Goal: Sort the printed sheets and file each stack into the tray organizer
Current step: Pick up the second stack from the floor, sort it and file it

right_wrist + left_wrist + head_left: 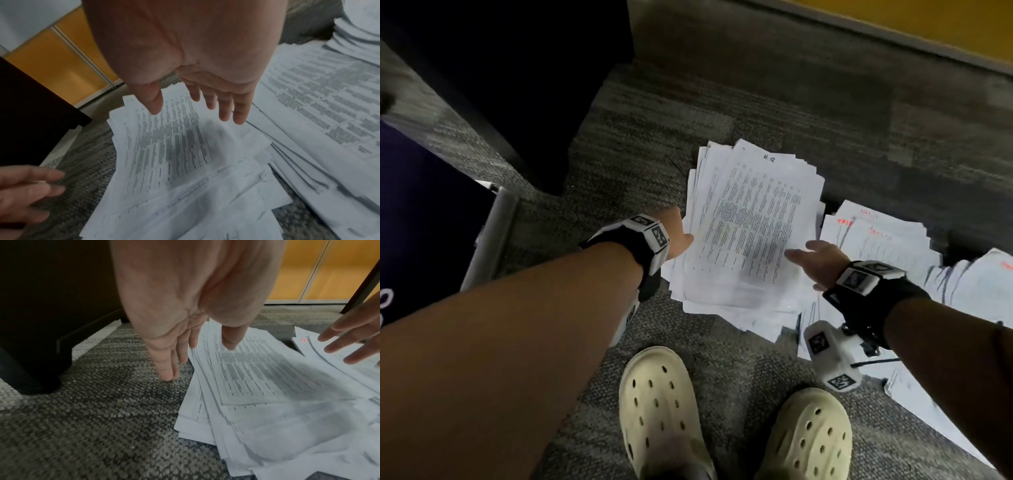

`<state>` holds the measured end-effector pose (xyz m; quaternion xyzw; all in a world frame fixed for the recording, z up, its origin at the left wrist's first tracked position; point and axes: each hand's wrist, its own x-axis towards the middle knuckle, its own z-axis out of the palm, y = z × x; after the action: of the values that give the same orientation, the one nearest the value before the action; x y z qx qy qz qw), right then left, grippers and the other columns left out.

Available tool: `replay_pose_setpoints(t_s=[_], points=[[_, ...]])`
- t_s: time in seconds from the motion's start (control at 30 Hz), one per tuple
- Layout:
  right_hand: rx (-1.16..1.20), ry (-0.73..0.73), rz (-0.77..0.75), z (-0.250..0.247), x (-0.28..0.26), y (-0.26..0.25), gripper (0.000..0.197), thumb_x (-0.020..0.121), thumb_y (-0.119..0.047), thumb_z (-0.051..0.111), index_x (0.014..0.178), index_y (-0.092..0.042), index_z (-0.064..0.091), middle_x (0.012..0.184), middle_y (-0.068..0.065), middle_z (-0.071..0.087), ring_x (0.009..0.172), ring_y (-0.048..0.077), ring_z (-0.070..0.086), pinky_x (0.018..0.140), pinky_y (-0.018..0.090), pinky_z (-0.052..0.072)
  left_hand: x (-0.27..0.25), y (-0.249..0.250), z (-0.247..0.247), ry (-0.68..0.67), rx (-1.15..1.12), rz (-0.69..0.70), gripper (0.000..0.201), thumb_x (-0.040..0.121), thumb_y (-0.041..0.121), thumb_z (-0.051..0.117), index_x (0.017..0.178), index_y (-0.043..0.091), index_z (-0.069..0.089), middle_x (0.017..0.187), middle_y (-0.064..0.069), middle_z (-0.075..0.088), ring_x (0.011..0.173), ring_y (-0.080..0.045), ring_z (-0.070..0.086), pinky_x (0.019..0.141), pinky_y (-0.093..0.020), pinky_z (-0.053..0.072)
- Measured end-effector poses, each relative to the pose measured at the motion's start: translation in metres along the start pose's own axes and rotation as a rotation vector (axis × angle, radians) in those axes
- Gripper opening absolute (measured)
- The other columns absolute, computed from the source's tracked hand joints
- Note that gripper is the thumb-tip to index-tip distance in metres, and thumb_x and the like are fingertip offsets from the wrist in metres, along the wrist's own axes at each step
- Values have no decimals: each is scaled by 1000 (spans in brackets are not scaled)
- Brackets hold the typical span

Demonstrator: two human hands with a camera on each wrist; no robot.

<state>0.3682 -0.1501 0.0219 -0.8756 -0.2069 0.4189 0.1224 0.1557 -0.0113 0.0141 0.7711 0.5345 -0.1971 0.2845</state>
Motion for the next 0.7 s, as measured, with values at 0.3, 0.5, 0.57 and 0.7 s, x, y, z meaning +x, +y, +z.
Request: replay_pose_setpoints(t_s=[0.3,0.5,0.57,0.7], points=[[-60,-9,36,28,34,19,52,90,-28,61,127,5,46,126,18,54,117,34,52,97,37,42,39,-4,55,-31,34,-28,82,91,52,53,150,4,22,156,-14,27,141,-33,31,114,-45,28],[-166,92,132,51,62,27,90,54,-69,62,119,-9,47,122,14,48,111,35,48,99,43,39,60,4,61,28,-85,-111,93,79,63,63,145,6,32,148,-15,38,131,-35,43,106,-45,40],[-240,99,131,54,64,24,101,46,-79,57,121,-12,47,122,13,48,111,35,47,96,44,37,65,8,60,29,-153,-166,101,71,69,66,142,3,37,144,-16,42,127,-35,47,103,-45,43],[-274,45,138,42,67,23,107,37,-83,53,121,-17,54,120,14,54,107,33,51,95,40,42,65,10,64,-12,-248,-242,118,63,72,71,146,2,25,148,-16,38,132,-34,42,108,-44,39]])
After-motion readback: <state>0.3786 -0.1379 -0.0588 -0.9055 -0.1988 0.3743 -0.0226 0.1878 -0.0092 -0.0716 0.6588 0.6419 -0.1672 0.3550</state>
